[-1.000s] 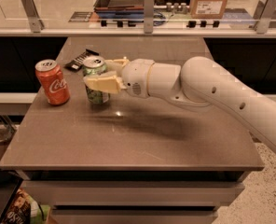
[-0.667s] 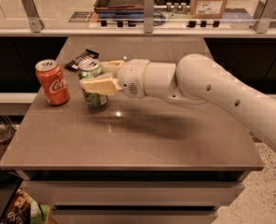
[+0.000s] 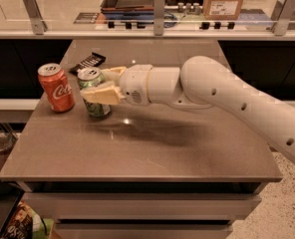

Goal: Move green can near coke can

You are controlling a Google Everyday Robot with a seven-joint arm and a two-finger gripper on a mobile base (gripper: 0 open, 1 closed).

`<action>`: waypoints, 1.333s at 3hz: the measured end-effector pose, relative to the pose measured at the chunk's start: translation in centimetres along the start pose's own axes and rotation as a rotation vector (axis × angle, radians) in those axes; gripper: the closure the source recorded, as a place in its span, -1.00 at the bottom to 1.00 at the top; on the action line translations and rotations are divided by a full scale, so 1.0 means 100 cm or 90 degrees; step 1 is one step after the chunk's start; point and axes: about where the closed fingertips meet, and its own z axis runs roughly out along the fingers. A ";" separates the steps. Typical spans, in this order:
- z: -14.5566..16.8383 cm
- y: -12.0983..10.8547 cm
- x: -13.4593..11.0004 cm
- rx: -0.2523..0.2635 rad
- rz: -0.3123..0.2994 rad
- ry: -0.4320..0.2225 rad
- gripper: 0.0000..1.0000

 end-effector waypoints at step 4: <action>0.006 0.006 -0.003 -0.008 -0.003 0.000 -0.74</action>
Offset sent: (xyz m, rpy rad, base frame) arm -0.0008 0.0014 0.0005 0.0000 0.0001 0.0020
